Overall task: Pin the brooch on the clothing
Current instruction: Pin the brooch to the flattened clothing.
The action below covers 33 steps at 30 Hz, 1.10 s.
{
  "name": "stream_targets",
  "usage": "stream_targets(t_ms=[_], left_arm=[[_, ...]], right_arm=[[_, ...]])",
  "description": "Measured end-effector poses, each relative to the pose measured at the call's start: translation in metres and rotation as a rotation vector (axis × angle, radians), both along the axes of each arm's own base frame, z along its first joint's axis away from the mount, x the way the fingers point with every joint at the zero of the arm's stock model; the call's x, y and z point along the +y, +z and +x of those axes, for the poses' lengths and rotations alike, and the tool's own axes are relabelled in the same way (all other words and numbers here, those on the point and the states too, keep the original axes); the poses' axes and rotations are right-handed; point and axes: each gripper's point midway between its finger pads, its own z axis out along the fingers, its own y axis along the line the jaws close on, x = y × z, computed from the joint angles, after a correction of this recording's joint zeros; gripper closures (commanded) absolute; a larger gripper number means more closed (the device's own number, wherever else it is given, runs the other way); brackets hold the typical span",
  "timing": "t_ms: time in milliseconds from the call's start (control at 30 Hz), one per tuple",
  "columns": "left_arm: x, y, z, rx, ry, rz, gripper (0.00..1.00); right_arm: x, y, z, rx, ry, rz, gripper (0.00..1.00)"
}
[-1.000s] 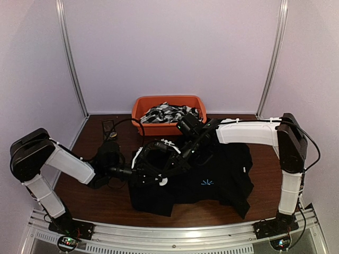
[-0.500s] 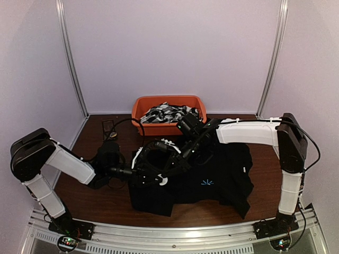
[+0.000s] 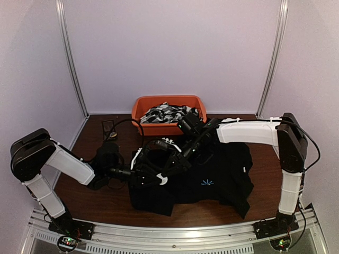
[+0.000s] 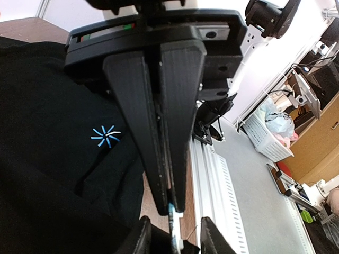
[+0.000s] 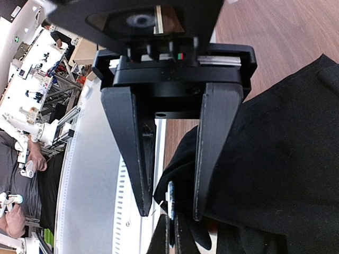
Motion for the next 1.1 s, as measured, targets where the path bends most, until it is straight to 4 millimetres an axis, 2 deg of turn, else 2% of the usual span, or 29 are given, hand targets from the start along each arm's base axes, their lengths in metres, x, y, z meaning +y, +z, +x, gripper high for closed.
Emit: stream_targets(t_ms=[333,1100], left_arm=[[0.0,0.0,-0.0005,0.001,-0.003,0.0,0.75],[-0.0037,-0.0007,0.0034,0.022,0.003,-0.02,0.81]], right_arm=[[0.0004,0.002,0.0,0.011,-0.001,0.007,1.0],[-0.0002,0.0011,0.0022,0.009,-0.009,0.001,1.0]])
